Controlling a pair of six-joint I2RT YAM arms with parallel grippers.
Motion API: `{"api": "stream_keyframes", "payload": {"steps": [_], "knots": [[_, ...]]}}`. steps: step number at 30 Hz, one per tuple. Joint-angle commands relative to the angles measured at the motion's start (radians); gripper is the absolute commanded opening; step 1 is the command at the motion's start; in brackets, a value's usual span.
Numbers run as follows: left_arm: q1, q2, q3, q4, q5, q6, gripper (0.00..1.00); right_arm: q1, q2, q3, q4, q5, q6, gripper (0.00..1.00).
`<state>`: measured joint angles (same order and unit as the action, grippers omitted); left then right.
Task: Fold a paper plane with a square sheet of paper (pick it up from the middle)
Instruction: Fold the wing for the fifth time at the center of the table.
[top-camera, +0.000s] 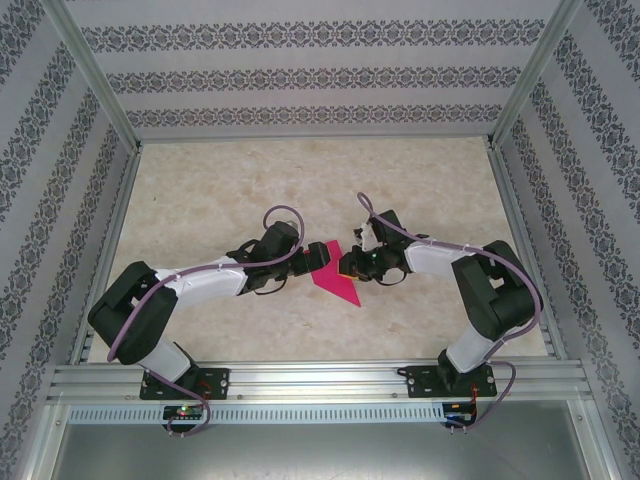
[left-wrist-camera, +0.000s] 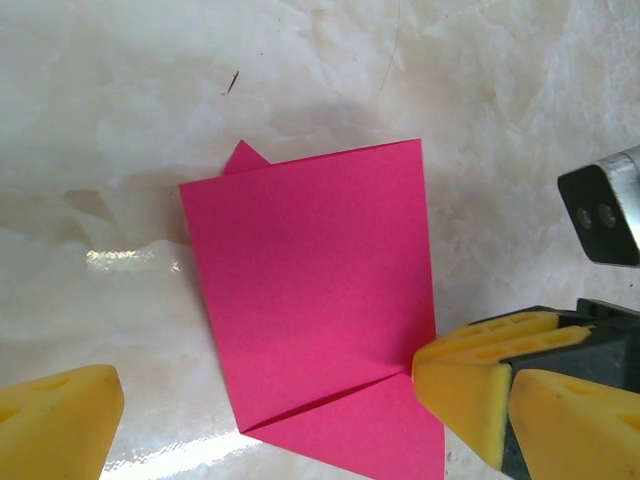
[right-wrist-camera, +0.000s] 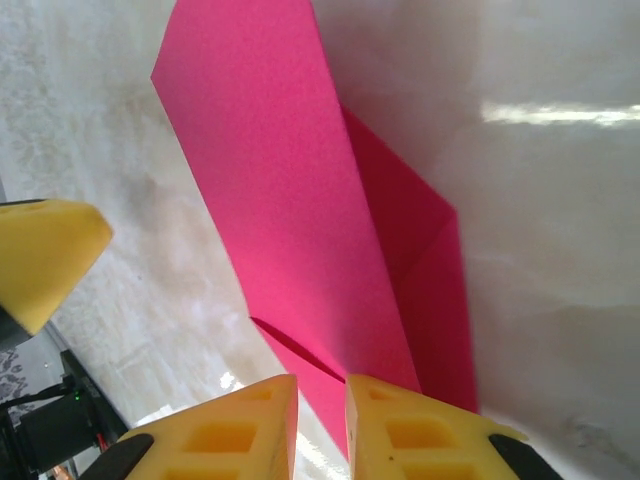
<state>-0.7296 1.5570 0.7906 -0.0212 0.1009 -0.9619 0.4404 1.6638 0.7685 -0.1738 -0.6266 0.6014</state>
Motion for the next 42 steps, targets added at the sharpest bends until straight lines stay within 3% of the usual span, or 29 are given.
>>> {"api": "stream_keyframes", "payload": {"steps": [1, 8, 13, 23, 33, 37, 42], "knots": [[-0.013, 0.015, 0.018, 0.024, 0.026, 0.001, 0.99, -0.020, 0.031, -0.038, 0.090, -0.023, 0.001, 0.21], [-0.026, 0.055, 0.050, 0.013, 0.063, -0.014, 0.98, -0.061, 0.090, -0.118, 0.267, -0.095, 0.077, 0.21], [-0.043, 0.078, 0.047, 0.032, 0.071, -0.096, 0.94, -0.075, 0.113, -0.160, 0.352, -0.110, 0.120, 0.21], [-0.067, 0.150, 0.014, 0.184, 0.090, -0.239, 0.77, -0.086, 0.114, -0.184, 0.359, -0.088, 0.122, 0.22], [-0.069, 0.170, -0.027, 0.243, 0.059, -0.317, 0.74, -0.089, 0.126, -0.190, 0.357, -0.078, 0.118, 0.22], [-0.074, 0.182, -0.024, 0.306, 0.077, -0.326, 0.62, -0.089, 0.134, -0.190, 0.357, -0.076, 0.117, 0.22], [-0.075, 0.190, -0.016, 0.337, 0.078, -0.319, 0.55, -0.090, 0.132, -0.192, 0.359, -0.078, 0.119, 0.22]]}}
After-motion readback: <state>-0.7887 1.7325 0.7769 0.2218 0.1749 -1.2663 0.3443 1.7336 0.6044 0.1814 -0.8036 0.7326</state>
